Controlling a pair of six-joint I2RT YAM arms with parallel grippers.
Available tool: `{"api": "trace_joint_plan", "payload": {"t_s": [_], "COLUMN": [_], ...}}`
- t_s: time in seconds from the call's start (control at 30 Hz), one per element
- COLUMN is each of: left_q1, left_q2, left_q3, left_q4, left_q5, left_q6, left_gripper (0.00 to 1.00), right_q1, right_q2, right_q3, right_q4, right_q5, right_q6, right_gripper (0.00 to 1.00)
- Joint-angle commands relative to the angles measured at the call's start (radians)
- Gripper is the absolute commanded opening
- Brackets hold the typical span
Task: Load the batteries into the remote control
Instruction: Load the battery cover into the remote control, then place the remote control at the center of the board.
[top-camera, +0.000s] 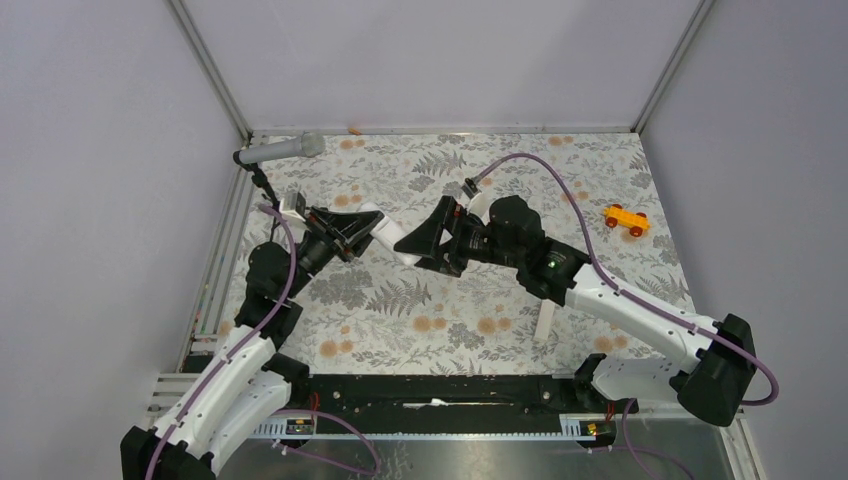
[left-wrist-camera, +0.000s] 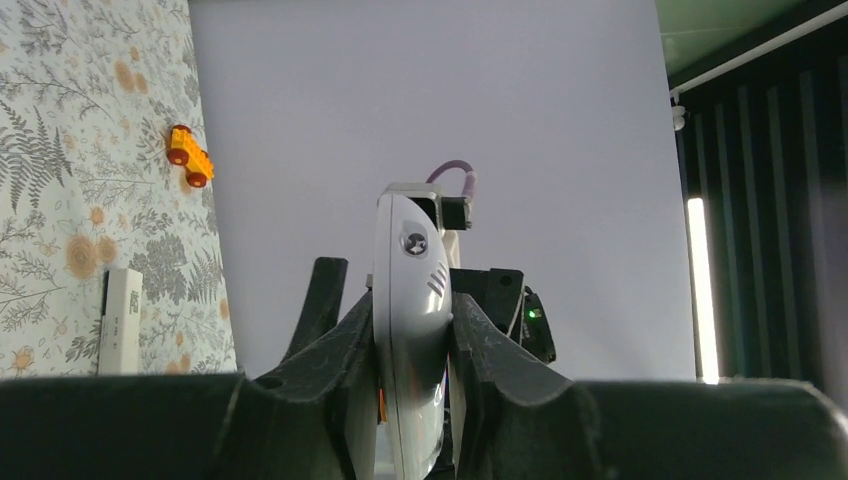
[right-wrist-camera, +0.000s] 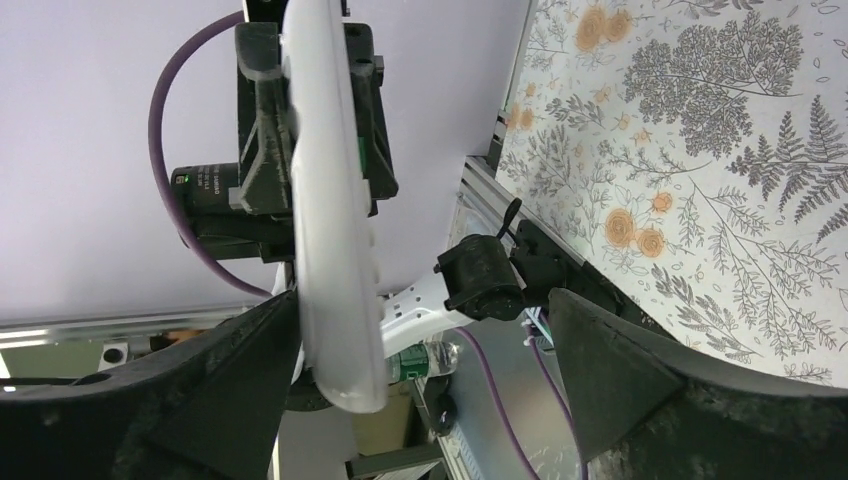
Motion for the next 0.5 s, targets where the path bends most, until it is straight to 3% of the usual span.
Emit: {"api": "trace_joint_plan", "payload": {"t_s": [0.0,0.13,0.33,0.47], "left_q1": [0.004,0.006,0.006,0.006], "left_q2": [-0.029,-0.028,0.028,0.114], "left_q3": [0.02,0.008,0.004,-0.046], "left_q4": [0.072,0.032,-0.079,0.053], "left_q5": [0.01,0.009,0.061,0.17], "left_q6": [-0.009,0.038,0.232,0.225], "left_gripper": [0.0,0.0,0.0,0.0], "right_q1": [-0.012,-0.028,-0.056,-0.072], "right_q2": [-0.043,-0.057,-0.143,-0.184], "right_q3": [-0.024,-0.021,-0.068,-0.092], "right_q4": [0.117,0.094,0.005,-0.1], "right_q5": [-0.008,-0.005,0.073,0.114], "right_q6": [-0.013,-0.034,-0.101,-0.18], "right_gripper": [1.0,1.0,1.0,1.0]}}
